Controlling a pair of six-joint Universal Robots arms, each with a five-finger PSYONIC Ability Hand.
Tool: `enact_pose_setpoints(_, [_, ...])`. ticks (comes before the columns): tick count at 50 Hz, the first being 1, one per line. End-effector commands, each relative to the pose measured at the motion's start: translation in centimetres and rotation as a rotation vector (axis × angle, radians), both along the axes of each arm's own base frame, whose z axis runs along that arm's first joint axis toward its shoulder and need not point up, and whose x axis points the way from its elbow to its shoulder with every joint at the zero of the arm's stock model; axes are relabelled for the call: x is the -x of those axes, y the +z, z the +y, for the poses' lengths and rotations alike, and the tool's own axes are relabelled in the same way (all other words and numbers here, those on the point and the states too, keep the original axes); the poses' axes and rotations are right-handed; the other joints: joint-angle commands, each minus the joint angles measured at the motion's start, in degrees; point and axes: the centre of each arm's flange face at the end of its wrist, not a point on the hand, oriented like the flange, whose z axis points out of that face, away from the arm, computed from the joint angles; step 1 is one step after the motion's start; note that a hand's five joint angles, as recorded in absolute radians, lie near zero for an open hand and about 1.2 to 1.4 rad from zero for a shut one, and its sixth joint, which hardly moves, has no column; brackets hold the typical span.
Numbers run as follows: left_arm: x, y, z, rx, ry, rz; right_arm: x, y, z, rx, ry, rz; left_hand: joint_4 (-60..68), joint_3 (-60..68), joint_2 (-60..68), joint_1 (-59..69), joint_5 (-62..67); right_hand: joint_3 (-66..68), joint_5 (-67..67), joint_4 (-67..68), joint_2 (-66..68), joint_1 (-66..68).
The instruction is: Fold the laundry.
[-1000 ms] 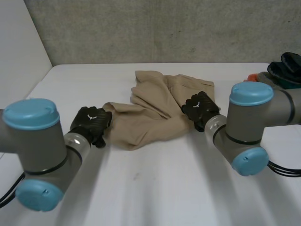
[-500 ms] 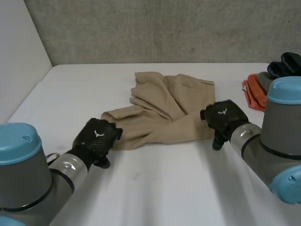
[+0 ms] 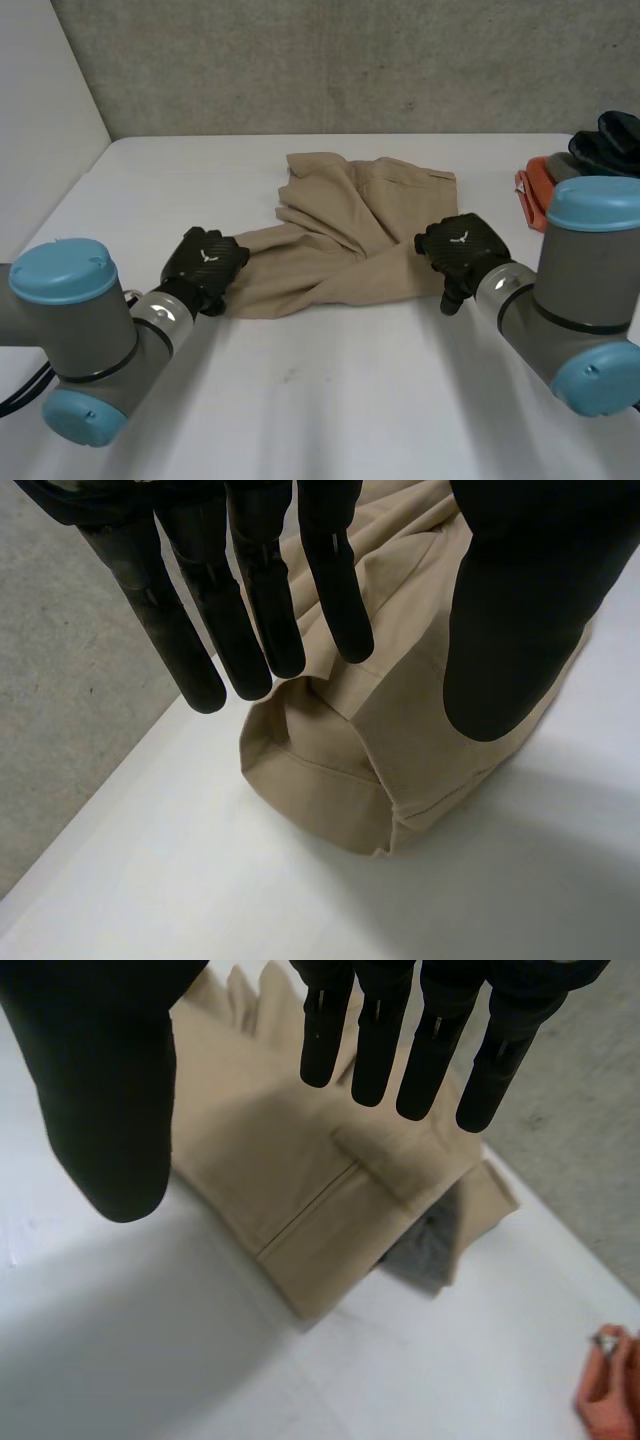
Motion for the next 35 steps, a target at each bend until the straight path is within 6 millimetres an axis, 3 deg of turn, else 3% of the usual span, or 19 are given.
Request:
enact_pose_setpoints(1, [0.5,-0.6,-1.0,-0.005,-0.002,0.001,-1.0,-2.3,-1.7,-0.026,0.006,0.023,6.31,6.36,6.37,5.99,6.68,6.48,5.95,6.00,8.02,7.62])
enact_pose_setpoints(10, [1.2,-1.0,-2.7,-0.014,0.006,-0.004,-2.4,-4.8,-4.4,0.030,0.025,0.044,22.62,22.68,22.68,22.30,23.00,13.03,12.51,12.56,14.58,14.17])
enact_pose_setpoints(13, [1.5,-0.4,-3.7,0.008,0.015,0.007,-2.8,-5.4,-5.0,0.054,0.034,0.049,15.77,15.82,15.83,15.45,16.14,25.27,24.75,24.80,26.82,26.41])
enact_pose_setpoints(14, [1.5,0.0,-4.0,0.021,0.021,0.011,-3.0,-5.4,-5.5,0.079,0.034,0.040,2.07,2.13,2.13,1.75,2.45,34.81,34.29,34.33,36.36,35.95])
enact_pose_setpoints(15, [1.6,0.1,-4.1,0.026,0.026,0.011,-3.0,-5.4,-5.6,0.091,0.033,0.034,-3.23,-3.17,-3.17,-3.55,-2.85,39.57,39.04,39.09,41.12,40.71])
enact_pose_setpoints(18, [1.4,0.5,-4.1,0.034,0.047,0.015,-3.3,-5.1,-6.5,0.152,0.021,0.016,-4.63,-4.57,-4.57,-4.95,-4.25,52.29,51.77,51.82,53.84,53.43])
enact_pose_setpoints(20, [1.4,0.7,-3.9,0.033,0.050,0.016,-3.3,-5.1,-6.7,0.165,0.014,0.014,-4.63,-4.57,-4.57,-4.95,-4.25,52.34,51.82,51.86,53.89,53.48])
enact_pose_setpoints(26, [0.5,3.7,-1.0,0.066,0.028,0.037,-3.2,-4.1,-6.7,0.192,-0.001,0.012,4.75,4.81,4.81,4.43,5.13,52.34,51.82,51.86,53.89,53.48])
enact_pose_setpoints(30, [0.1,3.5,1.1,0.041,0.013,0.023,-3.1,-3.2,-6.5,0.200,-0.003,0.001,14.87,14.93,14.93,14.55,15.25,52.34,51.82,51.86,53.89,53.48])
enact_pose_setpoints(35, [-0.2,2.1,2.5,-0.005,0.001,0.001,-3.0,-2.9,-6.4,0.201,-0.006,-0.003,15.73,15.78,15.79,15.41,16.10,52.34,51.82,51.86,53.89,53.48])
